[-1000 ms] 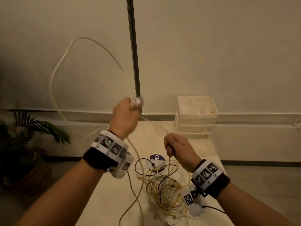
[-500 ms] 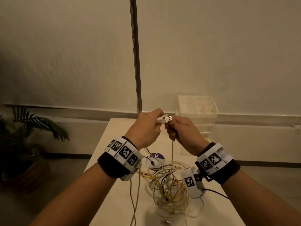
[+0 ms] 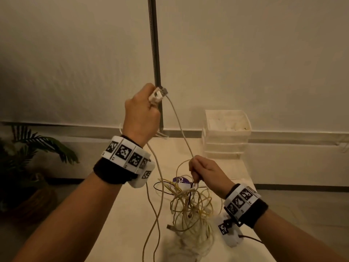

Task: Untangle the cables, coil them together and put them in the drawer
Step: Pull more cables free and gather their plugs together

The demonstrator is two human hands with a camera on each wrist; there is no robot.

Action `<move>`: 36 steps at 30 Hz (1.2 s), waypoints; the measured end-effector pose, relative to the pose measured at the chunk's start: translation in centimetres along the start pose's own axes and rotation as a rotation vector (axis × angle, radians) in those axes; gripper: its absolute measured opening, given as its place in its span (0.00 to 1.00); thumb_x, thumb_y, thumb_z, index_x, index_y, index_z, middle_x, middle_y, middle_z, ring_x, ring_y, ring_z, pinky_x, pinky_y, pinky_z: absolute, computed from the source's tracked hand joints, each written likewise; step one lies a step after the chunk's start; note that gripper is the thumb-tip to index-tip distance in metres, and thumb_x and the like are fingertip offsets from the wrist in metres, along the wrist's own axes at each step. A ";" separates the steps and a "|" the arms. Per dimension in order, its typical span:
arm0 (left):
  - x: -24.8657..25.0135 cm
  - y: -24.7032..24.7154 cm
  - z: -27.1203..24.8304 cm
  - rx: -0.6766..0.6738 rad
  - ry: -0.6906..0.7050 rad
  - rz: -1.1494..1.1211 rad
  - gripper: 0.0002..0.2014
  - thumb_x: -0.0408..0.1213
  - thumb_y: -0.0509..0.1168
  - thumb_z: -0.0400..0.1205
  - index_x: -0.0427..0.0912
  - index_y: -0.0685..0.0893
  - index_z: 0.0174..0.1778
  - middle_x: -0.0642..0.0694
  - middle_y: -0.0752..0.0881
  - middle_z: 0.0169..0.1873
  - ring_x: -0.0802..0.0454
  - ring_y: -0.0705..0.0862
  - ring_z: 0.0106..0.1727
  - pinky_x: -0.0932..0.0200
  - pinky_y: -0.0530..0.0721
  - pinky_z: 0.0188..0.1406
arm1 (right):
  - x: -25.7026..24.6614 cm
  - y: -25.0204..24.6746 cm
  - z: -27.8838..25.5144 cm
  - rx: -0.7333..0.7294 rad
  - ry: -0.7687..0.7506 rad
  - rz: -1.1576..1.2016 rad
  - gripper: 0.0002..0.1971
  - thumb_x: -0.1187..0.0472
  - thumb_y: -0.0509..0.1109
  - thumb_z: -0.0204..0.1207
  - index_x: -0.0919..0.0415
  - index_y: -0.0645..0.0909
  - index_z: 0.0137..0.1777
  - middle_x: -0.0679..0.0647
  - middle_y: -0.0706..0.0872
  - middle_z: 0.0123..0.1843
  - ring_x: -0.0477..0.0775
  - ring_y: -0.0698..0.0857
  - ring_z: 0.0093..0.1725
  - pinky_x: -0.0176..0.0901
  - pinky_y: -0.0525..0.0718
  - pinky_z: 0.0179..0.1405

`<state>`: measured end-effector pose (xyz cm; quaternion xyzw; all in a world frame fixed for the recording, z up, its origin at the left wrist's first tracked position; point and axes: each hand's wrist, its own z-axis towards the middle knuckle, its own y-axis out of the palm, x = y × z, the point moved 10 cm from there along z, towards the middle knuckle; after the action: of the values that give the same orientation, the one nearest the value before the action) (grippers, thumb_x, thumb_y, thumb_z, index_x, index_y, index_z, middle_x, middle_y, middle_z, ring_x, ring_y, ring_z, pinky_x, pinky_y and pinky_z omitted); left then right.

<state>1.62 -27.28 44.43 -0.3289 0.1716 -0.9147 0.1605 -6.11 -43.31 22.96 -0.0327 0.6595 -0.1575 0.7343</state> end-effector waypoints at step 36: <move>3.5 8.2 -5.0 -0.522 0.188 0.147 0.08 0.28 0.57 0.82 0.47 0.76 0.47 0.48 0.82 0.33 0.49 0.79 0.31 0.55 0.76 0.30 | -10.4 -4.7 1.1 0.002 -0.214 0.173 0.16 0.56 0.58 0.82 0.63 0.84 0.43 0.53 0.74 0.29 0.49 0.71 0.29 0.41 0.69 0.32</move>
<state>-2.74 -34.96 39.30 -0.2595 0.4388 -0.8520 0.1196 -6.78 -45.11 34.22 0.0085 0.5774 -0.0898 0.8114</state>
